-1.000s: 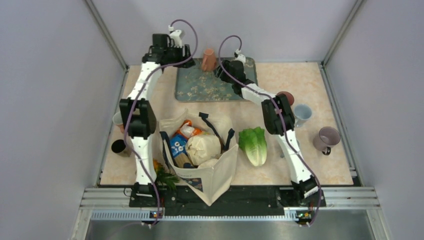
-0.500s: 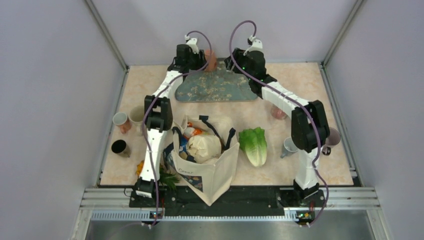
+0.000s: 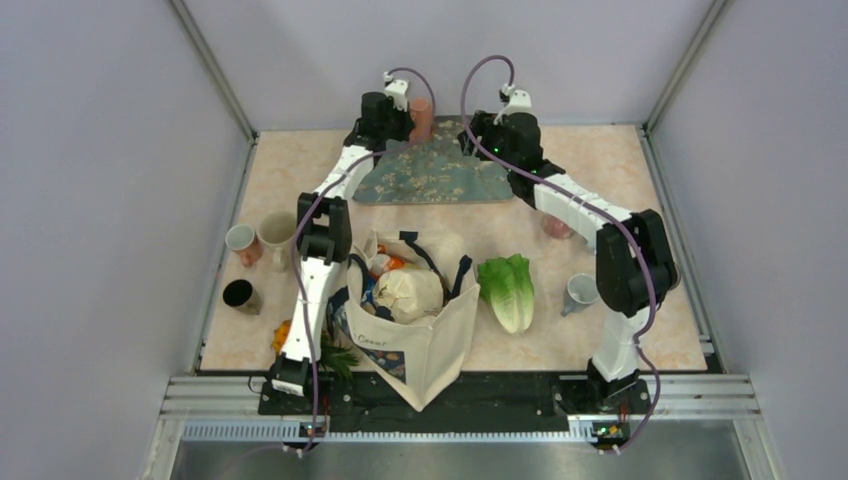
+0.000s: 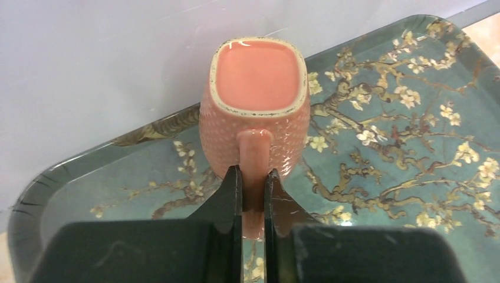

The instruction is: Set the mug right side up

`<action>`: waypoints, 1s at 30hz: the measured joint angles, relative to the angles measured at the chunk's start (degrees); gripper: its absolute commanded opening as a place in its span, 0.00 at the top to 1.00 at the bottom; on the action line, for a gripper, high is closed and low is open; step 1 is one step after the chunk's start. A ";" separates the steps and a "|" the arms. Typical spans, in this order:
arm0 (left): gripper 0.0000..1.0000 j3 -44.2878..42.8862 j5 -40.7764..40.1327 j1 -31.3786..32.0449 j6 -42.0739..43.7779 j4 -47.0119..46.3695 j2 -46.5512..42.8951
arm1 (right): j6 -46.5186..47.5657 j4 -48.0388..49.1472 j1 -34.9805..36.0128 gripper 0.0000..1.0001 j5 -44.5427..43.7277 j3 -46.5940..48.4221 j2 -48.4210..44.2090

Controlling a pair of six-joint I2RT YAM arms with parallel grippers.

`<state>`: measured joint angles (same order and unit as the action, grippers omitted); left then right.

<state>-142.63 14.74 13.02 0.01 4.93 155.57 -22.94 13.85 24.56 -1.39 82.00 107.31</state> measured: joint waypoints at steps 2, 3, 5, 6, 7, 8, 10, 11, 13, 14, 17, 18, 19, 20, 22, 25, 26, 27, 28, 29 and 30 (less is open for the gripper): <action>1.00 0.31 0.74 0.31 0.00 -0.24 -0.02 | 0.66 -0.17 -0.15 0.34 0.00 0.00 -0.44; 1.00 0.68 1.03 0.42 -0.13 -0.55 -0.09 | 0.90 -0.15 -0.28 0.33 0.02 0.00 -0.68; 1.00 2.60 1.51 0.55 -0.44 -1.64 -0.98 | 1.27 -0.20 -0.66 0.33 0.02 0.00 -1.27; 1.00 4.02 1.84 0.63 -0.50 -1.95 -1.86 | 1.40 -0.17 -0.81 0.33 0.00 0.00 -1.57; 1.00 4.94 2.08 0.68 -0.48 -1.86 -2.56 | 1.53 -0.09 -1.07 0.33 0.00 -0.17 -2.10; 1.00 6.12 2.19 0.76 -0.48 -1.64 -3.45 | 1.64 -0.04 -1.33 0.33 -0.02 -0.61 -2.80; 1.00 9.07 2.36 1.01 -0.39 -0.61 -5.77 | 1.84 0.15 -1.84 0.33 -0.02 -1.79 -4.42; 1.00 10.99 2.36 1.16 -0.42 -0.17 -7.23 | 1.90 0.24 -1.99 0.32 -0.09 -2.45 -5.27; 1.00 14.53 2.60 1.42 -0.35 0.85 -10.03 | 1.97 0.46 -2.27 0.32 -0.26 -4.48 -7.58; 1.00 16.65 3.02 1.55 -0.28 1.70 -11.78 | 1.99 0.52 -2.34 0.32 -0.28 -5.18 -8.37; 0.96 19.61 5.11 1.75 -0.26 4.28 -14.73 | 2.23 1.36 -2.64 0.31 -0.50 -8.17 -11.28; 0.92 20.41 5.75 1.77 -0.26 4.81 -15.41 | 2.27 1.38 -2.71 0.31 -0.55 -8.94 -12.02; 0.87 21.20 6.19 1.88 -0.24 5.16 -15.96 | 2.32 1.38 -2.71 0.31 -0.66 -9.66 -12.74; 0.82 21.59 6.40 1.95 -0.24 5.42 -16.15 | 2.36 1.44 -2.71 0.31 -0.76 -10.12 -13.29; 0.74 22.23 6.43 2.14 0.22 5.79 -16.24 | 2.38 1.57 -2.82 0.30 -0.96 -10.95 -14.23; 0.67 23.02 5.31 2.73 1.73 5.90 -16.24 | 2.45 1.57 -3.02 0.29 -1.27 -11.85 -15.23; 0.66 23.02 4.57 2.99 2.25 6.14 -16.24 | 2.49 1.44 -3.10 0.28 -1.40 -12.00 -15.52; 0.66 23.02 3.78 3.26 2.84 6.82 -16.24 | 2.62 1.46 -3.10 0.28 -1.49 -12.09 -15.76; 0.66 23.04 3.37 3.45 3.15 7.50 -16.13 | 2.86 1.44 -3.10 0.28 -1.57 -12.24 -16.00; 0.66 23.02 2.84 3.67 3.43 8.13 -15.93 | 2.99 1.29 -3.10 0.28 -1.64 -12.26 -16.22; 0.66 22.80 2.25 3.87 3.76 8.76 -15.65 | 3.10 1.29 -3.10 0.28 -1.79 -12.26 -16.46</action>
<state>-119.83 16.99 16.88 3.77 13.69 139.92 -19.84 15.14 21.45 -3.18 69.73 90.85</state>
